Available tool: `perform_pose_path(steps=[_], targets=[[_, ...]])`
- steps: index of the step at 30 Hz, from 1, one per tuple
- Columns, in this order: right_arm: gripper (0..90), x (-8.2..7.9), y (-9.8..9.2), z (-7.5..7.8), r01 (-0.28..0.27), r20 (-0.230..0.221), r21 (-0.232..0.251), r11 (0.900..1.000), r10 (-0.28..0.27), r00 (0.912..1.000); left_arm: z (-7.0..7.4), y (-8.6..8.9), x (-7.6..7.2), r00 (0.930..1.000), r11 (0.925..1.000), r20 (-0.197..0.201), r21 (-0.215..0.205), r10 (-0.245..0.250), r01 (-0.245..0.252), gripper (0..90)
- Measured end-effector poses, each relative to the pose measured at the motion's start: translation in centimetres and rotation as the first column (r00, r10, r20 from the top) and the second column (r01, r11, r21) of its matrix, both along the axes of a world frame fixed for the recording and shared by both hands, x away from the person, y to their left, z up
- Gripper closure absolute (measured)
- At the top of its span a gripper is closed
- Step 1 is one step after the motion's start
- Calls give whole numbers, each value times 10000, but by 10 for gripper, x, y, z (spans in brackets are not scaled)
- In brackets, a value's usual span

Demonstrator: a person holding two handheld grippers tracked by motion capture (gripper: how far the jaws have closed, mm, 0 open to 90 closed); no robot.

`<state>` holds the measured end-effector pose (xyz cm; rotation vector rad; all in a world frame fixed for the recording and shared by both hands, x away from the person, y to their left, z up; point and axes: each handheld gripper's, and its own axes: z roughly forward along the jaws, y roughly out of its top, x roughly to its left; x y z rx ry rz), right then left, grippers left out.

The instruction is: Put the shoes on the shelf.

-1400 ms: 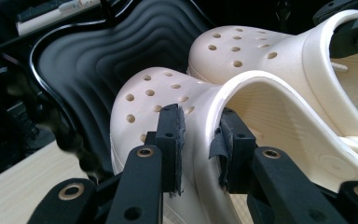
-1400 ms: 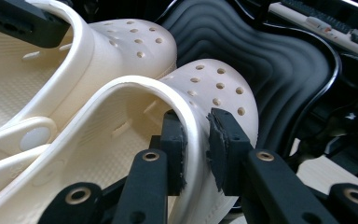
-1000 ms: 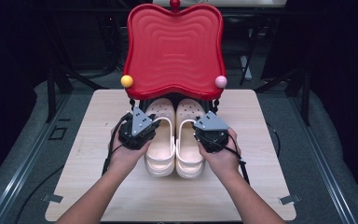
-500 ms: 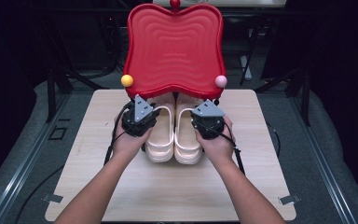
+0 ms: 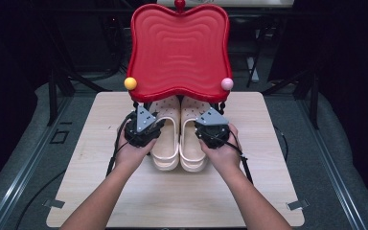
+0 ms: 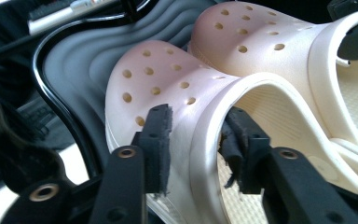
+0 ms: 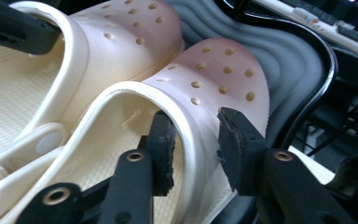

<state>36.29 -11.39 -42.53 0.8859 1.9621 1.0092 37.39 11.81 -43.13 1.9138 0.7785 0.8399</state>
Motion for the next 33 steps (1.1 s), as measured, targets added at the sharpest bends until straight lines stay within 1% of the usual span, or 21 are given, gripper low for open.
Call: perform_pose_path(steps=[3,4,5,6,9,10,11,14,16,17,18,19,22,23,24,25,26,27,28,31,33], targets=[[626,-1,0,1,3,-93,29,10000,-3,10000,0,0,-1,10000,10000,47,3,-5,5,594],[607,-2,-1,2,-58,-187,54,10000,59,9998,1,0,-2,10000,10000,53,41,-28,27,575],[604,-3,-1,2,-30,-159,58,10000,31,9999,1,0,-2,10000,10000,53,41,-28,27,570],[597,-4,-1,2,-54,-182,21,10000,54,9998,1,0,-4,10000,10000,-14,64,-9,9,564],[593,-7,-1,4,-67,-188,-138,9999,64,9998,2,2,-6,10000,10000,7,57,-25,25,553],[590,-11,-1,6,-102,-75,-179,9998,101,9999,3,3,-7,10000,10000,-37,36,-20,20,553],[590,-11,-1,6,-102,-75,-179,9998,101,9999,3,4,-8,10000,10000,-57,-22,-21,21,553],[584,-21,-2,11,-262,7,-215,9994,262,9997,7,8,-15,9998,9997,-152,-195,-131,128,570],[582,-24,-2,12,-314,50,-244,9992,315,9995,9,10,-18,9997,9997,-192,-202,-164,160,570],[581,-28,-3,14,-350,54,-237,9991,352,9994,11,10,-19,9997,9997,-205,-176,-152,149,569],[578,-32,-4,17,-411,57,-244,9989,413,9991,13,12,-23,9991,9994,-363,-252,-228,218,564],[578,-32,-4,17,-411,57,-244,9989,413,9991,13,12,-23,9991,9994,-363,-252,-228,218,562],[574,-42,-5,22,-638,2,-165,9978,638,9980,16,14,-29,9980,9990,-519,-269,-365,351,554],[574,-42,-5,22,-638,2,-165,9978,638,9980,18,15,-32,9978,9987,-513,-293,-423,409,554],[574,-48,-4,24,-763,46,-293,9967,765,9971,18,15,-35,9979,9986,-464,-317,-445,431,553],[574,-48,-4,24,-763,46,-293,9967,765,9971,19,16,-37,9978,9983,-456,-351,-483,467,553],[591,-54,-3,25,-976,48,-378,9945,979,9952,20,18,-41,9967,9976,-571,-431,-573,549,551],[591,-54,-3,25,-976,48,-378,9945,979,9952,20,18,-41,9967,9976,-571,-431,-573,549,549],[582,-61,-1,27,-1191,98,-614,9910,1199,9927,22,20,-46,9960,9971,-620,-451,-648,620,549],[573,-72,0,29,-1454,231,-782,9863,1476,9888,24,23,-56,9956,9964,-542,-428,-760,737,544],[567,-78,0,29,-1549,246,-948,9834,1579,9872,24,24,-58,9956,9963,-526,-421,-770,748,544]])
